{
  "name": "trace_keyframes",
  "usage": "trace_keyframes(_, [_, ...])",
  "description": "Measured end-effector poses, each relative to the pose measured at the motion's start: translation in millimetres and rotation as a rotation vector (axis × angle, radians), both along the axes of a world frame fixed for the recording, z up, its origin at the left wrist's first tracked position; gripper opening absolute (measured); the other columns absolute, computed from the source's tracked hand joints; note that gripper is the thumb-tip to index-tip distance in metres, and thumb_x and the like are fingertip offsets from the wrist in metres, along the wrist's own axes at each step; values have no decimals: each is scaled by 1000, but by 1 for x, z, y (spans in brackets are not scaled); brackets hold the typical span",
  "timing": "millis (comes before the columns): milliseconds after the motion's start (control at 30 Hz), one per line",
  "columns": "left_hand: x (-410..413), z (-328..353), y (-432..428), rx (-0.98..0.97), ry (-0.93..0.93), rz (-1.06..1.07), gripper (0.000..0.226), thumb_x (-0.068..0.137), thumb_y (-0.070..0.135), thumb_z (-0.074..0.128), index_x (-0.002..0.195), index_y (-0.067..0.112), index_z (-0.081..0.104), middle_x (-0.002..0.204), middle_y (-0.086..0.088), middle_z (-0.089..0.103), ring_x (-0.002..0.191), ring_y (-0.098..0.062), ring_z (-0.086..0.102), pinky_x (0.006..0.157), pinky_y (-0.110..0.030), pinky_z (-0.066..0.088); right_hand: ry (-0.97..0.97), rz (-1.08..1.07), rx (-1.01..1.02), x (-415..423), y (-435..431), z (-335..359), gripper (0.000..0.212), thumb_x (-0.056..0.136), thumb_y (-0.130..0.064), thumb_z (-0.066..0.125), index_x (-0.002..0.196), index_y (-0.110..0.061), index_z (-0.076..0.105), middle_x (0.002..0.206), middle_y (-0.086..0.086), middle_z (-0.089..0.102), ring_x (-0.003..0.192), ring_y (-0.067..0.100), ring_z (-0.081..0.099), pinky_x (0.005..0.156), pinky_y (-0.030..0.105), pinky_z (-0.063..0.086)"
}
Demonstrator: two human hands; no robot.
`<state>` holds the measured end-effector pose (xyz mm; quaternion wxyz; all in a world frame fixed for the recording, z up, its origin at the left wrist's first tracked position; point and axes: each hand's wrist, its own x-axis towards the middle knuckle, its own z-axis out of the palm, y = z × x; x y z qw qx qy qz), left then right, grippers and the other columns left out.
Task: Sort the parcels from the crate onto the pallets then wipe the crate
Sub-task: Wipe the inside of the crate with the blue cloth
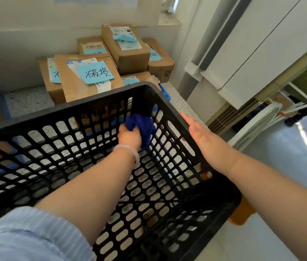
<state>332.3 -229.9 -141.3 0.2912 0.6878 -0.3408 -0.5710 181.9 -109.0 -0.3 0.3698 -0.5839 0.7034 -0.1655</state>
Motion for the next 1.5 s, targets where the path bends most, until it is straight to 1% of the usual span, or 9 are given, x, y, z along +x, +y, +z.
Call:
trace_keyframes(167, [-18,-18,52,-58,-190,-388,50,94,0,46,142,13,40,139,-14,46,125,-33,49,107,-44,39,-2,-5,11,-1,-1,-1,62,87,-66,12,149,-56,12,161,-17,16,147,8,13,111,25,5])
trace_keyframes(400, [-25,12,141,-8,-214,-1205,37,96,12,52,133,11,47,129,-15,56,116,-30,56,95,-33,43,31,1,-17,-1,-2,-3,61,91,-65,14,150,-51,15,161,-14,18,148,9,15,113,25,6])
trace_keyframes(533, [-21,46,151,-44,-43,-1176,33,95,11,53,128,13,52,125,-13,60,115,-26,58,91,-31,43,37,5,-22,-1,0,-2,53,99,-59,18,151,-49,16,162,-12,19,148,11,15,113,26,7])
trace_keyframes(733, [-3,103,152,-191,292,-1123,23,95,9,55,96,32,59,104,0,65,102,-13,62,97,-33,48,37,-2,7,3,-1,4,50,102,-53,14,151,-47,17,162,-7,21,148,16,18,115,30,9])
trace_keyframes(900, [18,87,162,-270,198,-1194,28,96,3,51,98,31,56,97,13,58,87,12,55,84,-8,43,48,4,27,2,-3,2,52,100,-60,13,151,-51,17,161,-7,25,148,18,22,118,37,9])
trace_keyframes(1067, [44,56,165,-199,-107,-1387,35,96,10,51,121,34,53,127,4,53,116,-12,52,103,-35,41,58,-5,16,4,1,5,53,101,-60,11,152,-49,17,161,-10,21,149,16,18,118,37,8])
trace_keyframes(1267, [74,19,172,26,-342,-1537,41,95,10,52,130,31,51,134,1,52,123,-17,50,109,-44,39,41,-6,22,4,3,5,53,99,-62,10,151,-51,17,158,-5,33,147,20,25,119,39,11])
trace_keyframes(1367, [75,7,172,83,-305,-1471,43,96,12,50,132,36,50,134,2,52,122,-15,51,109,-44,39,49,11,8,3,2,2,53,99,-62,11,151,-51,16,157,-5,34,146,19,26,119,38,12])
trace_keyframes(1500, [44,20,163,105,-18,-1215,49,100,17,48,141,43,41,133,3,54,114,-14,55,97,-29,42,39,17,-10,0,0,-1,53,100,-62,11,151,-49,19,157,-8,34,145,16,27,120,39,14])
